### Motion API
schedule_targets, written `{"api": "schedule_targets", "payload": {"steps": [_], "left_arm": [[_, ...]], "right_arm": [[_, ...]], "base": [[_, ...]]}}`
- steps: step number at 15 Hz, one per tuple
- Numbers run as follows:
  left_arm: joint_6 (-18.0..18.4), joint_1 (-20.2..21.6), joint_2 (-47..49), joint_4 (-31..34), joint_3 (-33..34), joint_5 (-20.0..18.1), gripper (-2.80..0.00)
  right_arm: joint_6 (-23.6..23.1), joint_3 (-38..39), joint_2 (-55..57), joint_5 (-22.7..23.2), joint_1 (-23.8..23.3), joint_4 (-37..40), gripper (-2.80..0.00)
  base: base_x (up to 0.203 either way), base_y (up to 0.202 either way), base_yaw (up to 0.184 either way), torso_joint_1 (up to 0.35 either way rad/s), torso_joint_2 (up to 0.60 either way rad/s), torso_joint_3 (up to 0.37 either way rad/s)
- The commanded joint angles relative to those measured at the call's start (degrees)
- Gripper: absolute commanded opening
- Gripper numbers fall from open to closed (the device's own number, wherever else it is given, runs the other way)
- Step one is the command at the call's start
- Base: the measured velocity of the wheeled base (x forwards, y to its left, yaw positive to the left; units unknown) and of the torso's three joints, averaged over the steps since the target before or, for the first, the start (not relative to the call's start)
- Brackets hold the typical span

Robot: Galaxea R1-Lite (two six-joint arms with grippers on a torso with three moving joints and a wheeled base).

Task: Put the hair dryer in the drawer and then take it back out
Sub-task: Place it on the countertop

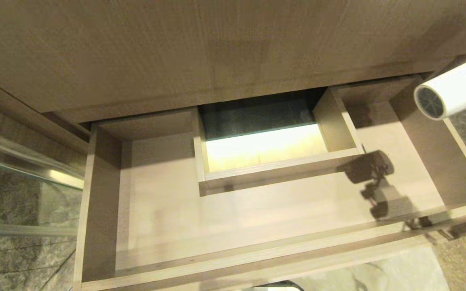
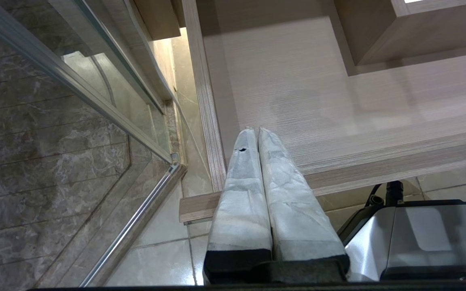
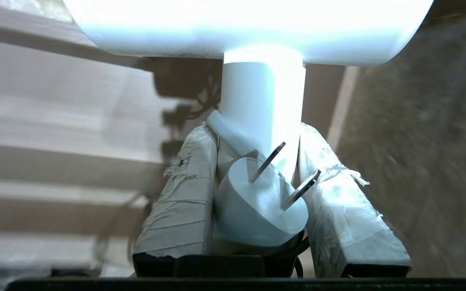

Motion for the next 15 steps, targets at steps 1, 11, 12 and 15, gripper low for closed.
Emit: {"api": "schedule_targets", "payload": {"steps": [1,11,12,15], "left_arm": [[-0.04,-0.02,0.0,-0.02,0.01,0.01,-2.8],[0.05,-0.02,0.0,-0.02,0.0,0.01,-2.8],[0.02,-0.02,0.0,-0.02,0.06,0.01,-2.8],[0.04,-0.02,0.0,-0.02,0.05,0.01,-2.8]], "right_arm": [[-0.23,0.3,-13.9,0.05,0.01,4.09,-2.8],[0.3,-14.17,-24.64,-0.19,-0.15,9.86,-2.8],[0.37,-15.08,-24.72,-0.2,-0.07,10.27,-2.8],[1.89,-15.57,-25.34,0.23,0.46,9.7,-2.8]], "base": [[0.0,0.0,0.0,0.0,0.0,0.0],[0.0,0.0,0.0,0.0,0.0,0.0],[0.0,0.0,0.0,0.0,0.0,0.0],[0.0,0.0,0.0,0.017,-0.01,-0.01]]}}
